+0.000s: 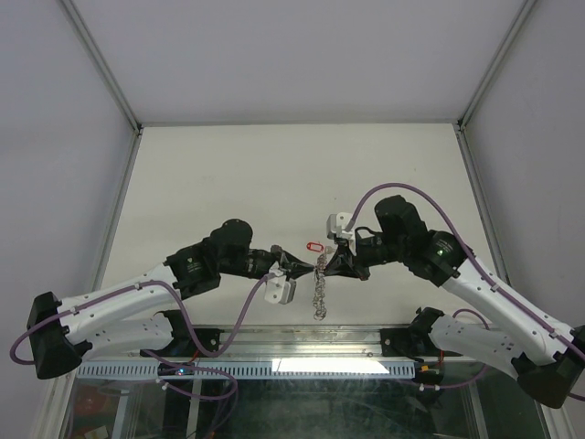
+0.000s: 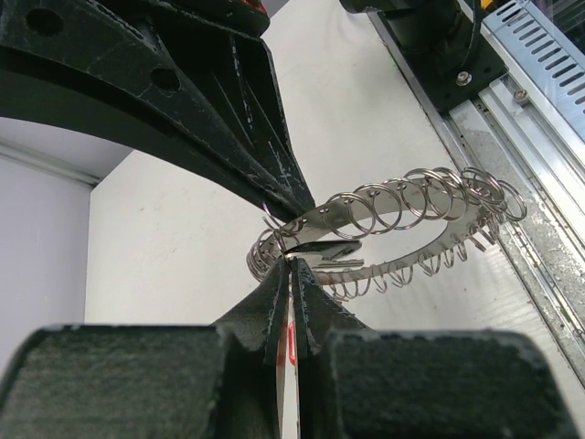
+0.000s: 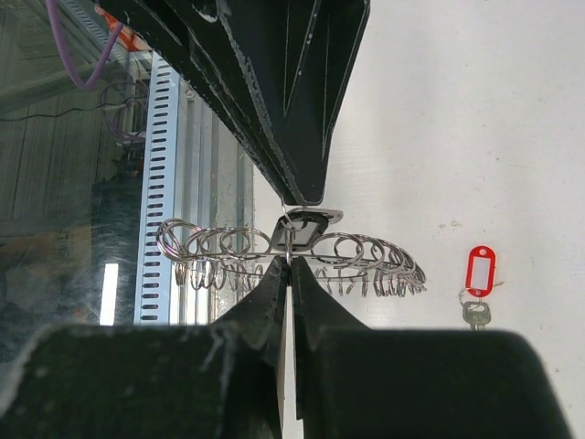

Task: Put the keys on the keyring
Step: Insert the key onto the keyring.

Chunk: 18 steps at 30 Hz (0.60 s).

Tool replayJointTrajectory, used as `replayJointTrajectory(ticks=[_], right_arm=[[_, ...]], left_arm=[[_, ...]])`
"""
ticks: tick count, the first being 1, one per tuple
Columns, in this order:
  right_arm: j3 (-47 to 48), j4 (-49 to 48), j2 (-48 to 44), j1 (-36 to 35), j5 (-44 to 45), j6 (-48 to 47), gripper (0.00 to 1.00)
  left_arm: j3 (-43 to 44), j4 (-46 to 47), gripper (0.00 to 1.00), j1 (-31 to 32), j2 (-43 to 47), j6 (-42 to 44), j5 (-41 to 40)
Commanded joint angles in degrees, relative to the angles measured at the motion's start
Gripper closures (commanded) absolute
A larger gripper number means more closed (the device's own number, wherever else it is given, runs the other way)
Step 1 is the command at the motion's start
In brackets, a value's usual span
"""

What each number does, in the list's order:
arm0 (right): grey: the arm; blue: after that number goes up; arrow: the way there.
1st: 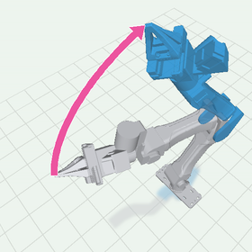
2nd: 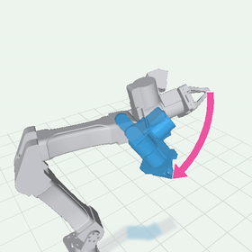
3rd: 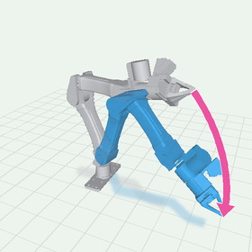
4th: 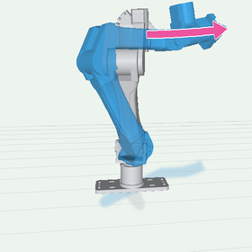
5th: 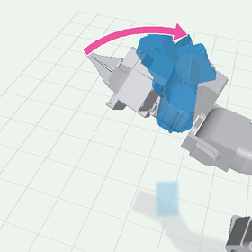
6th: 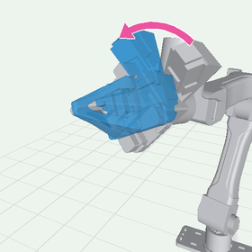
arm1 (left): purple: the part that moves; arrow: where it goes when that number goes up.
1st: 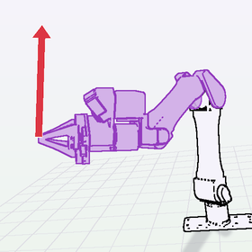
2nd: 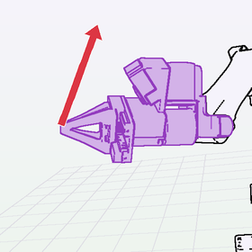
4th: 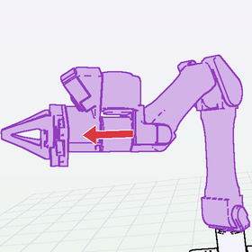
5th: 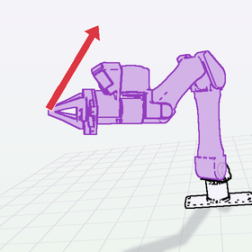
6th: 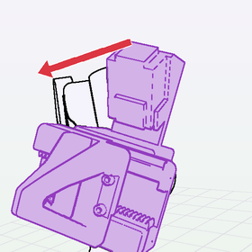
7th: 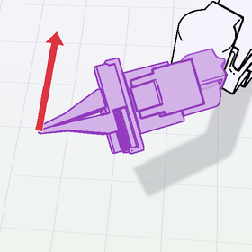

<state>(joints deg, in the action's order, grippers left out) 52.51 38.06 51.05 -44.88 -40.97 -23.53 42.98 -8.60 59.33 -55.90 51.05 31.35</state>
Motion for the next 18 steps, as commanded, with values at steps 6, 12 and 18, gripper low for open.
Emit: replayJointTrajectory(ticks=[6, 12, 18], right_arm=[[3.86, -2.59, 0.47, -0.05, -3.24, -0.11, 1.00], [3.83, -1.94, 1.15, -0.10, -3.95, -0.11, 1.00], [3.65, -1.74, 1.71, -0.06, -3.47, 0.43, 1.00]], left_arm=[[3.91, 0.09, 1.00, 0.68, -1.77, 1.17, -1.58], [5.27, -1.25, 1.00, 0.86, -2.81, 1.83, -2.52], [6.09, -2.98, 1.00, 1.13, -2.99, 3.68, -3.22]])
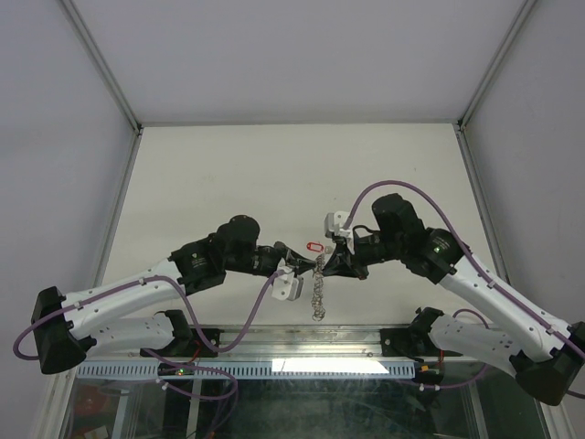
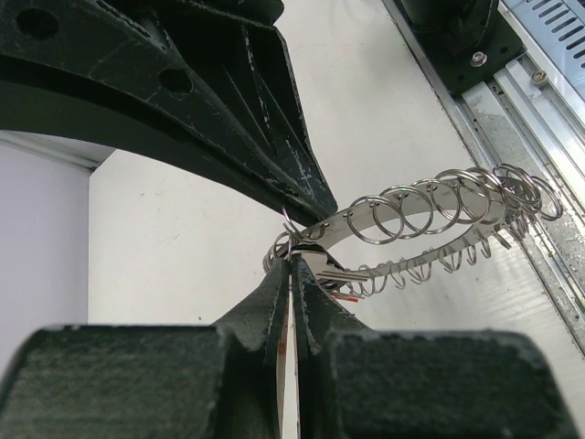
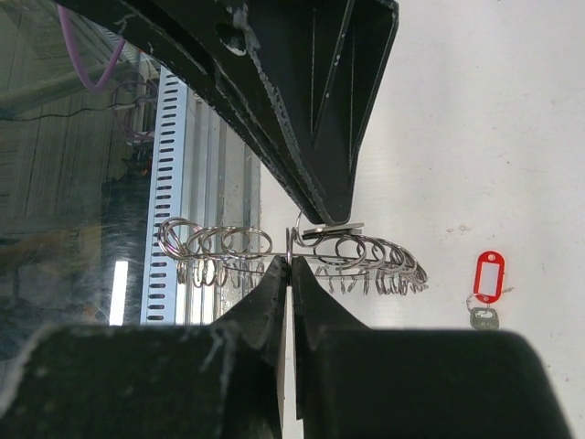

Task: Put the keys on the keyring
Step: Insert the key onto the keyring.

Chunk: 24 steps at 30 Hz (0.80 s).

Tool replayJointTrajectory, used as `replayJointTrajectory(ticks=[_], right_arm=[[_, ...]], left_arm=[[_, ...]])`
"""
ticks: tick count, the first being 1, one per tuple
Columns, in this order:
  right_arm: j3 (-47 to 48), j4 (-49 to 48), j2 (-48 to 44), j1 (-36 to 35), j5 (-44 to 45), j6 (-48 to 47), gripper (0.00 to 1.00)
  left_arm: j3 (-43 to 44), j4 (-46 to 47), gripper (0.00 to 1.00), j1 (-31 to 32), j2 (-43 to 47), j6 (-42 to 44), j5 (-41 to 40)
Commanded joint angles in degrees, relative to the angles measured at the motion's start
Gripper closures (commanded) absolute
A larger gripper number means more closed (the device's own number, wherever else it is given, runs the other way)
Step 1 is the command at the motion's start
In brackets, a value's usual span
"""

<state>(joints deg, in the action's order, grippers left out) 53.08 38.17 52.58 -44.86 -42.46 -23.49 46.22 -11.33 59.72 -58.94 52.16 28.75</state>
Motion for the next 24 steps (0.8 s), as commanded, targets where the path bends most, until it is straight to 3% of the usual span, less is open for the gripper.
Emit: replayJointTrajectory(ticks=[1, 24], right_arm=[[3.09, -1.85, 0.36, -0.08, -1.74, 0.69, 1.00], [3.48, -4.05, 2.62, -0.10, 0.61, 3.71, 1.00]], left_arm=[[2.95, -0.56, 1.00, 0.79, 0.05, 2.84, -0.78], [5.67, -5.43, 1.00, 3.71, -1.78, 6.91, -5.06]])
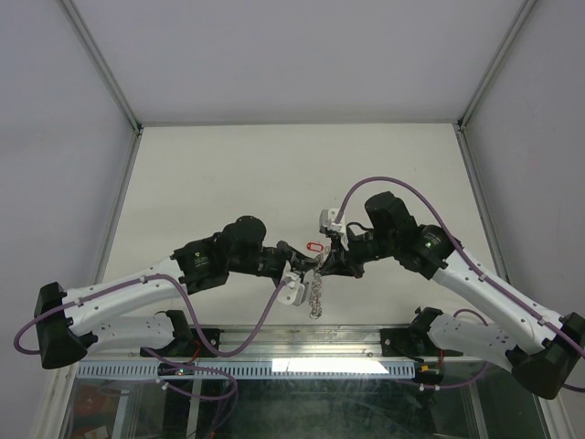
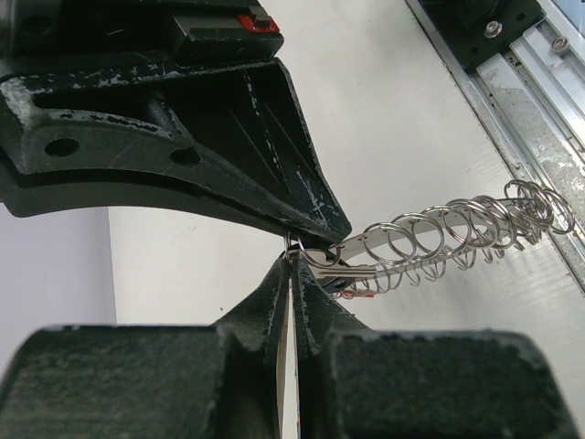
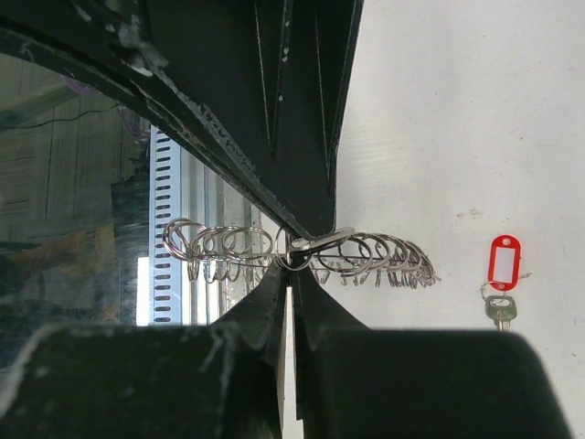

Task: Put the keys on the keyring
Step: Insert the key onto the keyring.

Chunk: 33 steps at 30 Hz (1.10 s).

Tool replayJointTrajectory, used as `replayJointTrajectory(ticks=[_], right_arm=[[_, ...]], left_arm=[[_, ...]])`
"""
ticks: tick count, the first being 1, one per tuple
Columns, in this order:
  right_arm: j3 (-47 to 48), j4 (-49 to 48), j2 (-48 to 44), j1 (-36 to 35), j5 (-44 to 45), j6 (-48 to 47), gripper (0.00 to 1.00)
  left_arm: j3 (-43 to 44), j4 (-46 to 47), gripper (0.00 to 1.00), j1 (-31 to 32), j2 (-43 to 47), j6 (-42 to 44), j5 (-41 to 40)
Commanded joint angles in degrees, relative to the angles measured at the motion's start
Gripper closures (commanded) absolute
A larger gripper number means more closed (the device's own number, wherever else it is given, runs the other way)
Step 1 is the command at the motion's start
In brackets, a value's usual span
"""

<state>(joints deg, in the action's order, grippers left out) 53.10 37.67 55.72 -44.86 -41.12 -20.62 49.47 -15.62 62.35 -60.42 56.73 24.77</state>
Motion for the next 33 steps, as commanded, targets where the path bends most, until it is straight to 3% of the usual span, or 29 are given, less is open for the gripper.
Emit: replayJointTrajectory(ticks=[1, 33], right_arm=[[3.56, -3.16, -0.61, -0.09, -0.64, 0.78, 1.00], [4.55, -0.67, 2.99, -0.09, -0.76, 0.59, 1.00]], left_arm=[[2.53, -1.64, 1.00, 1.17, -0.43, 2.66, -1.58], [8.19, -12.05, 1.00, 5.98, -3.77, 12.04, -12.48]])
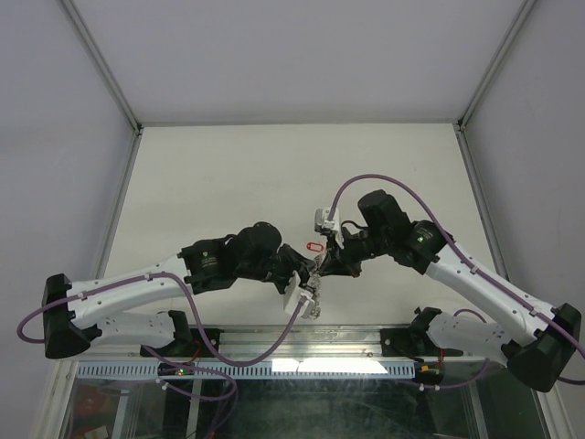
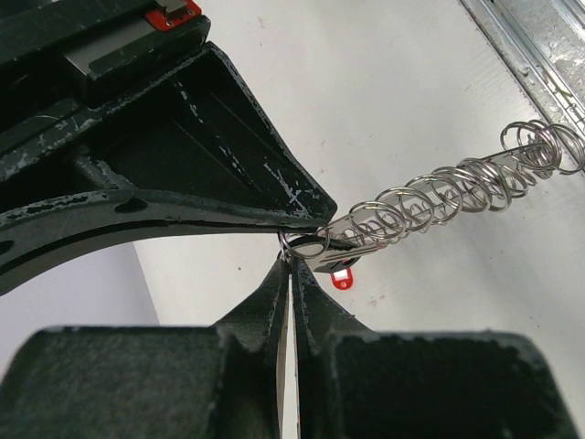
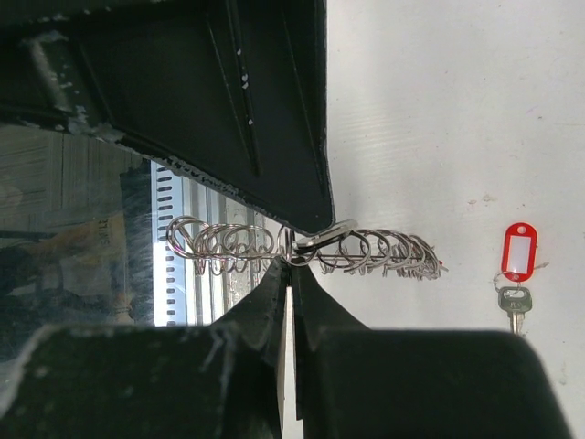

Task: Put the keys on the keyring
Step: Insert the key onto the keyring.

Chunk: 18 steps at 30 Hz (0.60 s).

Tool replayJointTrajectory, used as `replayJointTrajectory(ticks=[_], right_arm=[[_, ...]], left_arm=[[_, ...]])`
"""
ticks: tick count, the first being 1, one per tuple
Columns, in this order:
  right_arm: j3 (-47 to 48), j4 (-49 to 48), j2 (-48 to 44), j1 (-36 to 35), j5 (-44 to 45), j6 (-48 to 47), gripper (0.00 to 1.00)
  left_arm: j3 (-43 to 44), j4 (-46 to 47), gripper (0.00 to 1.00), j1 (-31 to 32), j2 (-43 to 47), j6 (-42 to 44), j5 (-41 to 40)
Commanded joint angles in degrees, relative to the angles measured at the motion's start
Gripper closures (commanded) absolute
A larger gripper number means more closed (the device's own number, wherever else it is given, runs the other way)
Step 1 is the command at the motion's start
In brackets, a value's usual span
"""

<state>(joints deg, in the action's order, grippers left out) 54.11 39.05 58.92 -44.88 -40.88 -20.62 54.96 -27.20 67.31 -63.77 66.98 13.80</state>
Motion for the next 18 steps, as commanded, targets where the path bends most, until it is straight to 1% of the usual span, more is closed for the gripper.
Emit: replayJointTrajectory(ticks=[1, 18], right_arm=[[3.56, -1.91, -0.25, -0.04, -0.91, 0.58, 1.00], [3.84, -0.89, -2.50, -0.03, 2.29, 0.50, 1.00]], left_arm=[[2.70, -0.67, 1.00, 1.19, -0.47, 1.90, -1.76], [2.49, -2.12, 1.00, 2.35, -1.18, 2.28, -4.65]])
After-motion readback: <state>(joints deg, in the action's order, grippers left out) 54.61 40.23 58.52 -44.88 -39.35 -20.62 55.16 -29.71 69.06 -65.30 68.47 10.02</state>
